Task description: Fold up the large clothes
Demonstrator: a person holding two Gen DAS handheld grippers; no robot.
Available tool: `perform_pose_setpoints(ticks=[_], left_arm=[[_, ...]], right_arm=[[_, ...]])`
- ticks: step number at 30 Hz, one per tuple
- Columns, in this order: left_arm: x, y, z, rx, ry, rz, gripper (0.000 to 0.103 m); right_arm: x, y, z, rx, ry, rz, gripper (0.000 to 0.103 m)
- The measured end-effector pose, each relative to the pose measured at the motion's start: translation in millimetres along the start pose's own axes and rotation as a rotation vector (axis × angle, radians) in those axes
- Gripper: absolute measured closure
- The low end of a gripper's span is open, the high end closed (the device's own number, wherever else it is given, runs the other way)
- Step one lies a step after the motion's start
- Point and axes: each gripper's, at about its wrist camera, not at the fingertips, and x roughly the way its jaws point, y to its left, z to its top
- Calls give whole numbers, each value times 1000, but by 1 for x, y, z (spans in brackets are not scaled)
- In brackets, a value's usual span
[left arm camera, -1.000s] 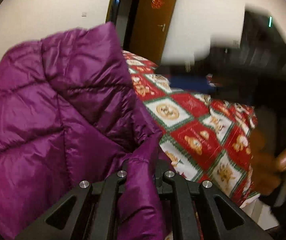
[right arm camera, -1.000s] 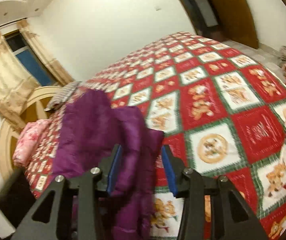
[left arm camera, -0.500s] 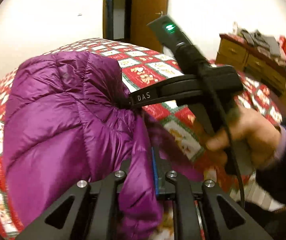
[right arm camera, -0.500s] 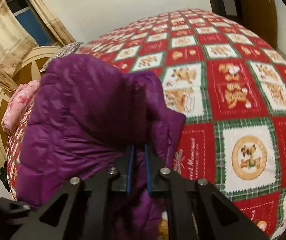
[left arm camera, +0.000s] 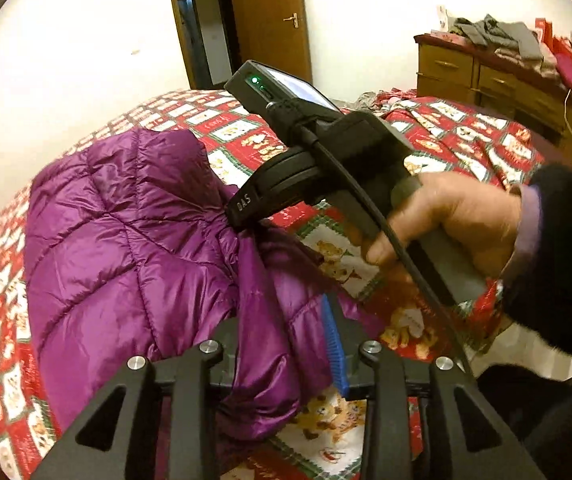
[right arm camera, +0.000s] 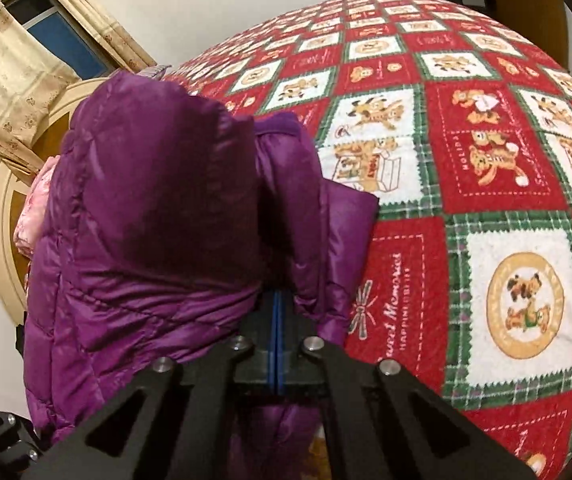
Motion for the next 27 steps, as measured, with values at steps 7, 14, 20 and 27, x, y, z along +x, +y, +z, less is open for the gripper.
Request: perform_pose_setpoints(ticks=[7, 14, 20, 27], left_arm=[[4, 19, 20, -126, -65, -106, 42], [-18, 11, 48, -134, -212, -193, 33], [-62, 115, 31, -486, -304, 71, 32], [-3, 203, 15, -718, -129, 376, 32]], right_arm=[[-45, -9, -5, 65, -132, 84, 90], [-125, -27, -18, 106, -292, -50, 40], [-140, 4, -19, -23, -283, -85, 48], [-91, 76, 17, 33, -296, 56, 49]])
